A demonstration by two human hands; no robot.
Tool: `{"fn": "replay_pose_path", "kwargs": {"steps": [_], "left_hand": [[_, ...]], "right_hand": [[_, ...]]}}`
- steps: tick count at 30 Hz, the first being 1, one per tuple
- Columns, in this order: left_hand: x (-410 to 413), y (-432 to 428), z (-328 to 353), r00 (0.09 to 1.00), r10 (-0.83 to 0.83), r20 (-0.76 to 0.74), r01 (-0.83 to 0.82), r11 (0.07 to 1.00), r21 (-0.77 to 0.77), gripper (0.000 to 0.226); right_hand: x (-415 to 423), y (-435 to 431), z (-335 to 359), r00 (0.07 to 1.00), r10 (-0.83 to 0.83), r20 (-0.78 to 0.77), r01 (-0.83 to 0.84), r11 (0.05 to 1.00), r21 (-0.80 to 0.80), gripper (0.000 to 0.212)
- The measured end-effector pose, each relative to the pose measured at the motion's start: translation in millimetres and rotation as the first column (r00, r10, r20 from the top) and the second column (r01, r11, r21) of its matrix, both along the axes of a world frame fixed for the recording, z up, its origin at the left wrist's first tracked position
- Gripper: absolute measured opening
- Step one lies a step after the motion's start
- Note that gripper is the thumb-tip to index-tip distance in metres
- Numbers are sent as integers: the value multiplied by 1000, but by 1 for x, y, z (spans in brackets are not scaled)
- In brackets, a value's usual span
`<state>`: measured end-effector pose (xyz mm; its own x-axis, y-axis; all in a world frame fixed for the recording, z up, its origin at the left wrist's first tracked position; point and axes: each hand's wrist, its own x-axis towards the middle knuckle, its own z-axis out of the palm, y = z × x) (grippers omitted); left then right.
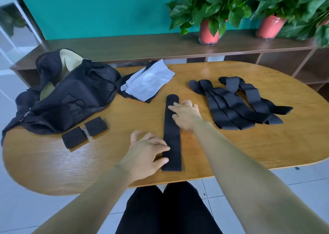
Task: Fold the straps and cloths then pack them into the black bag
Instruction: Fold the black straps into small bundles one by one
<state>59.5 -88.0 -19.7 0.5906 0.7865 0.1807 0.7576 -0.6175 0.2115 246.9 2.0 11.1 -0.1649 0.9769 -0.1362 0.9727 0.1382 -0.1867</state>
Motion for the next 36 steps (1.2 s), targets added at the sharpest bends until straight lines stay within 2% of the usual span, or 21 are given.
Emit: {"fn": "replay_pose_path", "kwargs": {"steps": [4, 5, 8, 11, 14, 16, 21, 26, 32, 36], "left_hand": [[-7, -6, -6, 979, 53, 197, -47, 998, -33, 32], [-7, -9, -6, 975, 51, 218, -41, 998, -53, 36], [-9, -18, 0, 977, 65, 202, -34, 987, -154, 58], [-7, -22, -1, 984, 84, 159, -54, 982, -183, 64], [-3, -22, -10, 969, 147, 198, -118, 981, -151, 53], [0, -21, -12, 938, 223, 266, -185, 969, -161, 43], [9, -19, -12, 875, 356, 328, -321, 934, -158, 17], [19, -12, -11, 846, 438, 303, -418, 899, -130, 23], [32, -8, -4, 856, 485, 176, -475, 874, -98, 30], [36, -5, 2, 872, 481, 91, -473, 876, -95, 30]], "right_hand": [[9, -32, 11, 955, -17, -295, 41, 997, 72, 47], [11, -45, 12, 927, -23, -374, 61, 994, 88, 47], [16, -85, 6, 819, -20, -574, 69, 996, 64, 54], [20, -119, -10, 705, -75, -706, 52, 997, -55, 62], [20, -137, -24, 732, -117, -671, 57, 992, -110, 63], [18, -140, -30, 747, -121, -653, 97, 993, -73, 56], [6, -130, -42, 635, -238, -735, 346, 938, -5, 21], [-5, -124, -44, 612, -324, -722, 491, 871, 26, 12], [-10, -122, -47, 708, -327, -626, 537, 825, 175, 11], [-11, -120, -53, 718, -327, -614, 550, 808, 212, 12]]}}
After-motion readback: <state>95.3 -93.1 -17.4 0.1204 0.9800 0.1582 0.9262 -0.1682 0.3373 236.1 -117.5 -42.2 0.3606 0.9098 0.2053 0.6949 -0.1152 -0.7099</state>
